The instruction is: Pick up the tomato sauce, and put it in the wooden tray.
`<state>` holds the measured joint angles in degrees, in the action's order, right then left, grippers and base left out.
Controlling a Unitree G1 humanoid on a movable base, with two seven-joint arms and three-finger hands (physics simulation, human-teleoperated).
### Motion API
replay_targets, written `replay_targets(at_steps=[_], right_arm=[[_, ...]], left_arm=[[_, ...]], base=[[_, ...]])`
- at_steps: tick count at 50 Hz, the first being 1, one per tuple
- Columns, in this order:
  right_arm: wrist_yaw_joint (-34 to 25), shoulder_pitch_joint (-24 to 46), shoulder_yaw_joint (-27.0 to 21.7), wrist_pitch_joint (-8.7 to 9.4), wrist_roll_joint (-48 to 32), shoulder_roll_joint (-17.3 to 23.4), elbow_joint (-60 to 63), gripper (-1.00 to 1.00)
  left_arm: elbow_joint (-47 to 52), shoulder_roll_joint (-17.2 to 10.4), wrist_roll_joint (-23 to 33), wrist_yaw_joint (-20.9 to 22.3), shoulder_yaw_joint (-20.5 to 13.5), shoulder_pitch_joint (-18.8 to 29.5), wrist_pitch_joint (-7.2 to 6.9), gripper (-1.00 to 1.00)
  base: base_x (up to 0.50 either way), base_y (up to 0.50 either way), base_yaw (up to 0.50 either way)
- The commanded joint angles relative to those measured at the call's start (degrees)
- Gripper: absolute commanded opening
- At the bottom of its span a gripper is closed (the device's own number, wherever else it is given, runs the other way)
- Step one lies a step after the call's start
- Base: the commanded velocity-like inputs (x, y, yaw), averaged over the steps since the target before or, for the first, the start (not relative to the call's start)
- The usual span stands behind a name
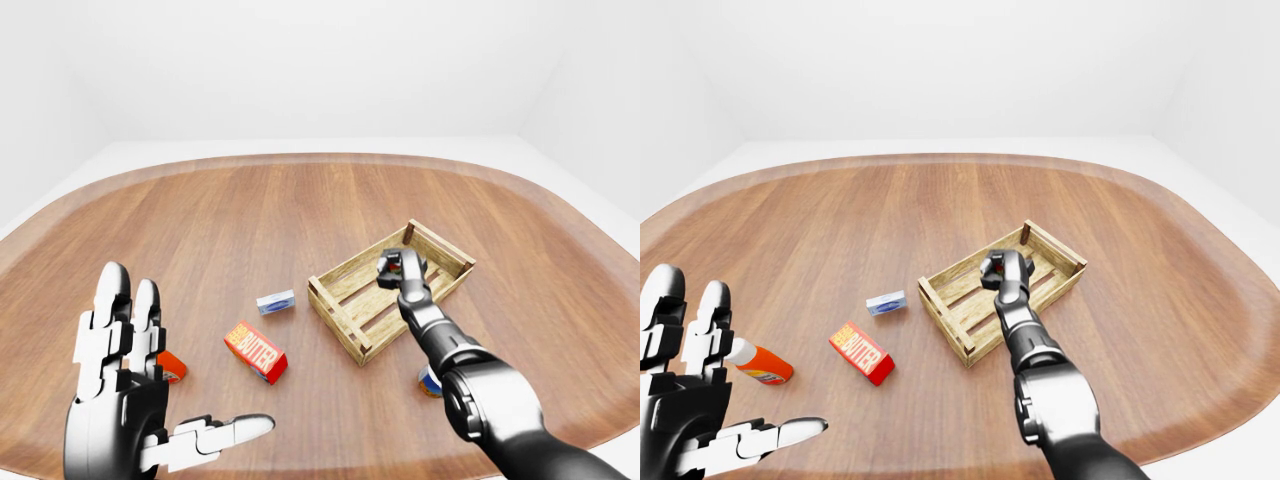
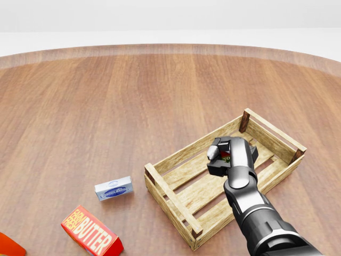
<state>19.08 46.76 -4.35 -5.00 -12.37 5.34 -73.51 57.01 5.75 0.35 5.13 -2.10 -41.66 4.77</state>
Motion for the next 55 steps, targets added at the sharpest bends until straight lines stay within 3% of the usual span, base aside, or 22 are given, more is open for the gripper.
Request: replay_targets(at_steps=[1, 46, 47, 48, 49, 55], right_arm=[[0.2, -0.4, 0.0, 0.0, -0.4, -0.1, 0.1, -1.0], [-0.1, -1.5, -0.1, 0.0, -1.2, -0.4, -0.5, -1.0], [-0.1, -1.4, -0.1, 0.0, -1.2, -0.3, -0.5, -0.62], [-0.2, -1.4, -0.1, 0.0, -1.2, -0.3, -0.5, 0.54], [-0.1, -1.4, -0.1, 0.0, -1.2, -0.3, -0.5, 1.0], [-0.5, -1.3, -0.1, 0.0, -1.2, -0.3, -0.6, 1.0]], left_arm=[[0.0, -0.1, 0.3, -0.2, 0.4, -0.1, 0.13, 1.0], [-0.4, -0.2, 0.0, -0.2, 0.0, 0.5, -0.21, 1.0], [-0.4, -0.2, 0.0, -0.2, 0.0, 0.5, -0.25, 1.0], [-0.5, -0.2, 0.0, -0.2, 0.0, 0.6, -0.27, 1.0], [-0.5, -0.2, 0.0, -0.2, 0.0, 0.6, -0.28, 1.0], [-0.5, -0.2, 0.0, -0.1, -0.1, 0.6, -0.24, 1.0]], base=[[0.0, 0.0, 0.0], [0.0, 0.0, 0.0], [0.0, 0.0, 0.0], [0.0, 0.0, 0.0], [0.0, 0.0, 0.0], [0.0, 0.0, 0.0]])
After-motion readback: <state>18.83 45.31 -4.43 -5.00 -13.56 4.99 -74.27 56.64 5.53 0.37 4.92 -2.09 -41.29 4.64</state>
